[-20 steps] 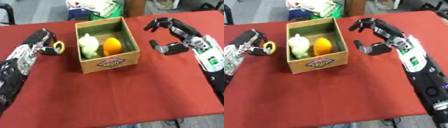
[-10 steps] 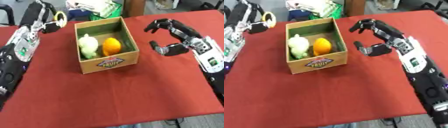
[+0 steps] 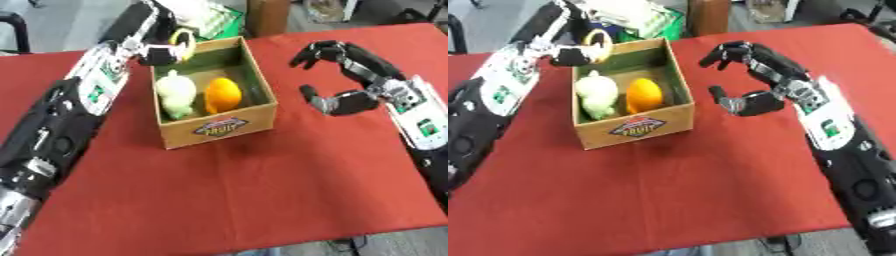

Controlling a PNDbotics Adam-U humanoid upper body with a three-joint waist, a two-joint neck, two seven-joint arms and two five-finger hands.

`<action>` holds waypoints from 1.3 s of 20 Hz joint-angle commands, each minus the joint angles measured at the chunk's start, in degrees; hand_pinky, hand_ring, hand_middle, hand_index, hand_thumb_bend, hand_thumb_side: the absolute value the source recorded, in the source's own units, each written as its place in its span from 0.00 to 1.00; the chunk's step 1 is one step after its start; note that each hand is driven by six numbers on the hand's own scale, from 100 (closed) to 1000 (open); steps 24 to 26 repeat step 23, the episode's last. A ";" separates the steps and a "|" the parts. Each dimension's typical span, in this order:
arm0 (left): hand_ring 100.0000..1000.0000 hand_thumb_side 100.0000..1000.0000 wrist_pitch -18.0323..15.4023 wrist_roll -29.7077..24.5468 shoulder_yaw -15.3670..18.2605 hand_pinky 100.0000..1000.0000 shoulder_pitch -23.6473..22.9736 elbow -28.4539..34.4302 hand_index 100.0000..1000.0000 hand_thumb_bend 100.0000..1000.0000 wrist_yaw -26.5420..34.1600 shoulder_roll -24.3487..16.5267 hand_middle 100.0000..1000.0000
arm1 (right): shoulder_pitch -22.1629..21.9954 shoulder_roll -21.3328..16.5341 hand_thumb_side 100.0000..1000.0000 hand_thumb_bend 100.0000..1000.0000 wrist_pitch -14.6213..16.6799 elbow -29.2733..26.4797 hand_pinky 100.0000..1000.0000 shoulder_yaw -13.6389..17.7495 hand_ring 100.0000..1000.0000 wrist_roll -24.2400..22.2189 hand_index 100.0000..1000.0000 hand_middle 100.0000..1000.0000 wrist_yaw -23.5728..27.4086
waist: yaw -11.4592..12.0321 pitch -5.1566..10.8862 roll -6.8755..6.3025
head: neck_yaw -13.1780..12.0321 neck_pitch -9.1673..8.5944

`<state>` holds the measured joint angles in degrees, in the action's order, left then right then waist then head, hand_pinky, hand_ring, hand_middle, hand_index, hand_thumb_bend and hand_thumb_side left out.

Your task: Pick up objects on the table and place them in the box.

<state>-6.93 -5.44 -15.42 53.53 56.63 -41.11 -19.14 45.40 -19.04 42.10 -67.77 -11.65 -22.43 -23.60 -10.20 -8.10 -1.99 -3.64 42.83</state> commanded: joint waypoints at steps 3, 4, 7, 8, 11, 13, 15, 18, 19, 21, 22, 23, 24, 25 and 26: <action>0.61 0.23 -3.05 -3.71 1.29 0.71 0.23 -0.20 0.74 0.52 1.98 -0.44 0.61 | 1.08 -0.70 0.29 0.00 0.36 -0.37 0.62 0.45 0.76 -0.73 0.80 0.68 0.35 | 0.15 1.03 0.08 | 0.33 0.29; 0.66 0.24 -3.02 -3.50 1.54 0.73 0.08 0.70 0.77 0.56 3.35 -0.75 0.67 | 1.04 -0.74 0.29 0.00 0.33 -0.37 0.62 0.49 0.76 -0.74 0.80 0.68 0.33 | 0.23 1.01 0.08 | 0.42 0.29; 0.70 0.23 -2.03 -2.45 1.96 0.76 -0.70 5.20 0.79 0.58 9.04 -2.27 0.73 | 0.96 -0.92 0.29 0.00 0.28 -0.36 0.62 0.59 0.76 -0.71 0.80 0.68 0.23 | 0.62 0.97 0.01 | 0.57 0.27; 0.69 0.22 -1.42 -2.08 2.03 0.75 -1.12 7.11 0.78 0.51 11.47 -2.91 0.71 | 0.94 -0.98 0.29 0.00 0.27 -0.36 0.62 0.62 0.76 -0.69 0.80 0.68 0.21 | 0.77 0.96 -0.01 | 0.66 0.25; 0.57 0.16 1.92 2.11 3.73 0.72 -3.99 16.11 0.72 0.33 20.72 -6.22 0.58 | 0.71 -1.47 0.29 0.00 0.16 -0.42 0.62 0.90 0.76 -0.45 0.80 0.68 0.21 | 1.64 0.99 -0.02 | 1.31 0.32; 0.52 0.13 4.90 6.29 5.62 0.70 -7.58 22.54 0.67 0.10 29.57 -8.00 0.51 | 0.37 -1.91 0.28 0.00 -0.02 -0.55 0.62 1.19 0.76 -0.20 0.80 0.68 0.31 | 2.30 1.07 -0.02 | 1.67 0.34; 0.51 0.12 7.32 11.00 8.05 0.70 -12.43 28.86 0.67 0.06 38.40 -9.47 0.50 | -0.18 -2.55 0.27 0.00 -0.34 -0.94 0.62 1.62 0.76 0.19 0.80 0.68 0.61 | 3.16 1.09 -0.02 | 2.11 0.30; 0.51 0.12 9.48 15.48 10.42 0.70 -19.17 36.14 0.67 0.06 45.70 -11.37 0.50 | -1.24 -3.46 0.25 0.00 -1.09 -1.84 0.62 2.31 0.75 0.80 0.80 0.67 1.41 | 4.27 1.06 -0.04 | 2.40 0.57; 0.51 0.12 9.82 16.48 11.27 0.70 -21.72 37.98 0.67 0.06 46.97 -11.80 0.50 | -1.76 -3.86 0.25 0.00 -1.41 -2.25 0.61 2.59 0.75 1.03 0.80 0.67 1.80 | 4.66 1.10 -0.05 | 2.38 0.66; 0.51 0.12 10.30 18.12 12.81 0.70 -26.30 40.81 0.67 0.05 48.63 -12.51 0.50 | -2.65 -4.59 0.24 0.00 -2.05 -3.20 0.61 3.06 0.75 1.42 0.80 0.67 2.76 | 5.19 1.06 0.04 | 2.18 0.74; 0.51 0.12 10.52 18.77 13.38 0.69 -28.03 41.69 0.67 0.05 49.18 -12.68 0.50 | -3.09 -4.89 0.23 0.00 -2.40 -3.69 0.61 3.27 0.75 1.55 0.80 0.66 3.28 | 5.38 1.06 0.10 | 2.07 0.85; 0.50 0.13 10.80 19.37 13.95 0.69 -29.85 42.16 0.67 0.04 49.60 -12.60 0.50 | -3.65 -5.22 0.22 0.00 -2.78 -4.20 0.61 3.59 0.75 1.71 0.80 0.66 3.85 | 5.70 1.06 0.16 | 1.81 1.06; 0.50 0.13 10.80 19.37 13.95 0.69 -29.85 42.16 0.67 0.04 49.60 -12.60 0.50 | -3.65 -5.22 0.22 0.00 -2.78 -4.20 0.61 3.59 0.75 1.71 0.80 0.66 3.85 | 5.70 1.06 0.16 | 1.81 1.06; 0.50 0.13 10.80 19.37 13.95 0.69 -29.85 42.16 0.67 0.04 49.60 -12.60 0.50 | -3.65 -5.22 0.22 0.00 -2.78 -4.20 0.61 3.59 0.75 1.71 0.80 0.66 3.85 | 5.70 1.06 0.16 | 1.81 1.06; 0.50 0.13 10.80 19.37 13.95 0.69 -29.85 42.16 0.67 0.04 49.60 -12.60 0.50 | -3.65 -5.22 0.22 0.00 -2.78 -4.20 0.61 3.59 0.75 1.71 0.80 0.66 3.85 | 5.70 1.06 0.16 | 1.81 1.06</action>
